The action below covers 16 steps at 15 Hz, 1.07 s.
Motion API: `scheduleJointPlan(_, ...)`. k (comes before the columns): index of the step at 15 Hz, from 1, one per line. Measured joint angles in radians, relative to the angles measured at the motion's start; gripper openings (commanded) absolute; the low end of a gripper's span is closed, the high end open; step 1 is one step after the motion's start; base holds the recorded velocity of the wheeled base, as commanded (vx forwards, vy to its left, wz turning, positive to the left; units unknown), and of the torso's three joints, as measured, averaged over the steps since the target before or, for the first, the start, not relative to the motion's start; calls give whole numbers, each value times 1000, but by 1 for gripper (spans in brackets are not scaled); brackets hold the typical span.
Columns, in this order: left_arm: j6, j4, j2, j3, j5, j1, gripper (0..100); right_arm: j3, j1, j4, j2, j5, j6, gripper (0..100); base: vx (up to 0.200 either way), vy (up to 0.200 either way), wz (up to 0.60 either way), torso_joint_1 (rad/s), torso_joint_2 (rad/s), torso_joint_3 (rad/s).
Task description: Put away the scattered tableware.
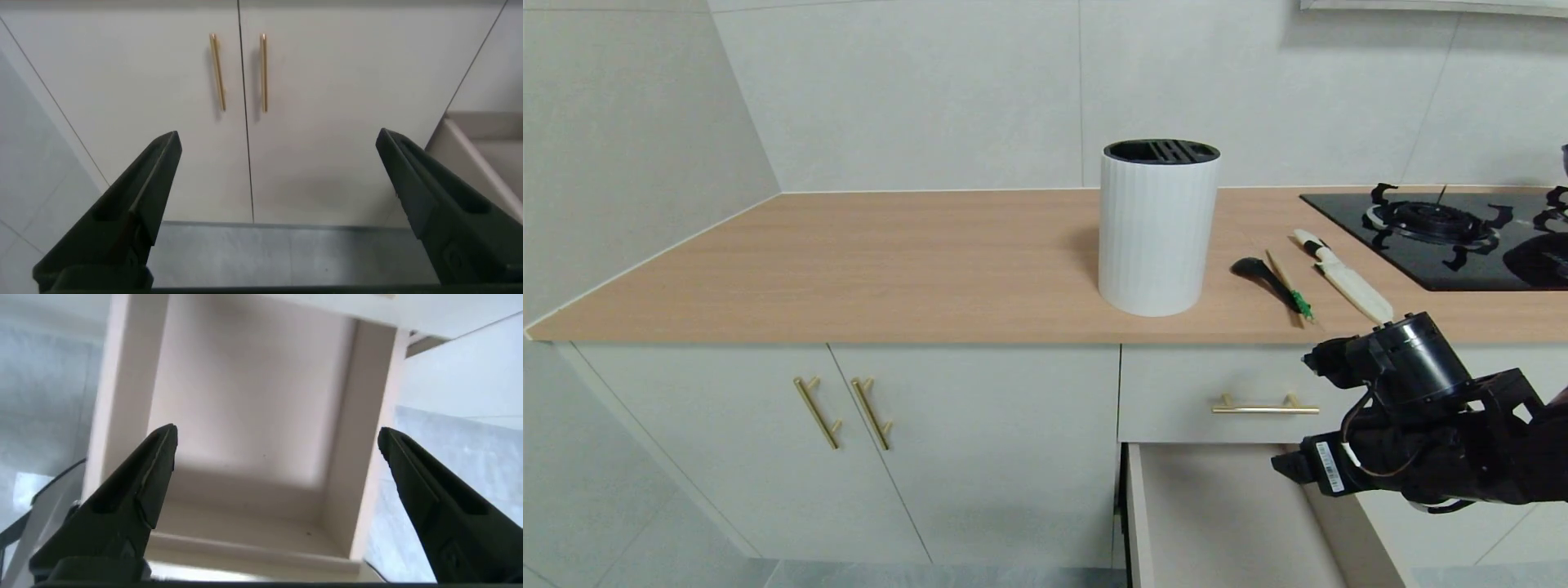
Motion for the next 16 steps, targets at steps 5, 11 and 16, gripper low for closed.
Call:
scheduleJointPlan(5,0,0,0,0,0,0,100,-7,0,0,-18,-10,-13,100,0,0,0,57,-130,-71)
scheduleJointPlan(11,0,0,0,0,0,0,100,-269,-61,59,-86,-7,-66,100,0,0,0,0,0,0)
scheduleJointPlan(16,0,0,0,0,0,0,100,-454,-100,109,-52,-6,109,100,0,0,0,0,0,0)
